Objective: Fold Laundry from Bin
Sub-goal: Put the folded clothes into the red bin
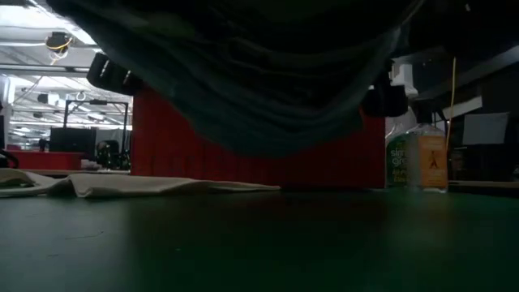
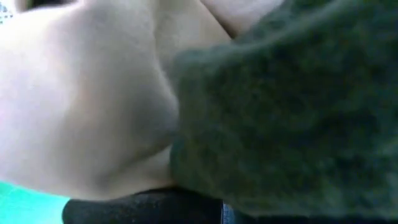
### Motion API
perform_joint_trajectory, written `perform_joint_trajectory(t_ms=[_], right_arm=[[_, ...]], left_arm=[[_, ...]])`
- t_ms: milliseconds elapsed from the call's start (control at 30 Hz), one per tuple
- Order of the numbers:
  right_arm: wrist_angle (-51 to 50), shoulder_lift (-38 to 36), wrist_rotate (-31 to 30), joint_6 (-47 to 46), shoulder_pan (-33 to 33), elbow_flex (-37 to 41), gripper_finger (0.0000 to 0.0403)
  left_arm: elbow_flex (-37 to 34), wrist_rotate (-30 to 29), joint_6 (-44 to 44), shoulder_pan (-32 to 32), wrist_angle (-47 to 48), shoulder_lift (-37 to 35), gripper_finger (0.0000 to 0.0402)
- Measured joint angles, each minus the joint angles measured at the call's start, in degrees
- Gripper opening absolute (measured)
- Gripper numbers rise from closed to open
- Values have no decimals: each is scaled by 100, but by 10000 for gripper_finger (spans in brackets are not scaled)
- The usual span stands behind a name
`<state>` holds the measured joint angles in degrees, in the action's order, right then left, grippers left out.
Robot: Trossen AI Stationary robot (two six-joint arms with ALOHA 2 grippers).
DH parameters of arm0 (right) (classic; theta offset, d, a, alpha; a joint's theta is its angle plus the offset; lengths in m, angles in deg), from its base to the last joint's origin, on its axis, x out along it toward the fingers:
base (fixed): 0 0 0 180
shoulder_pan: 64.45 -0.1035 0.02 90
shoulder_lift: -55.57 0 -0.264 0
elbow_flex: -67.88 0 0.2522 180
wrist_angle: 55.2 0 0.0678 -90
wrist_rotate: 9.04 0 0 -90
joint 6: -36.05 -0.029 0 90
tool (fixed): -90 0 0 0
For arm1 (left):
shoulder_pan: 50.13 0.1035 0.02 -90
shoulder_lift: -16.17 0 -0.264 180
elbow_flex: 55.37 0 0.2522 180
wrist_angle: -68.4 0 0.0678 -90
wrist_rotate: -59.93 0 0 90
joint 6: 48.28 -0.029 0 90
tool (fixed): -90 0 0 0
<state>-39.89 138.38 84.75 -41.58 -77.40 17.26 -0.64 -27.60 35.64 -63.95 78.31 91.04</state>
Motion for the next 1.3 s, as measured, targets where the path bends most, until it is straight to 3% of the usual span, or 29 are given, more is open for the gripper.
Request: perform_joint_trajectory(t_ms=[833, 1300], right_arm=[[157, -511, 632, -24, 929, -2, 149], [-641, -521, 955, 379, 1364, -1007, 149]], left_arm=[[-2, 631, 9, 1060, -265, -557, 0], [581, 867, -198, 1480, -112, -568, 0]])
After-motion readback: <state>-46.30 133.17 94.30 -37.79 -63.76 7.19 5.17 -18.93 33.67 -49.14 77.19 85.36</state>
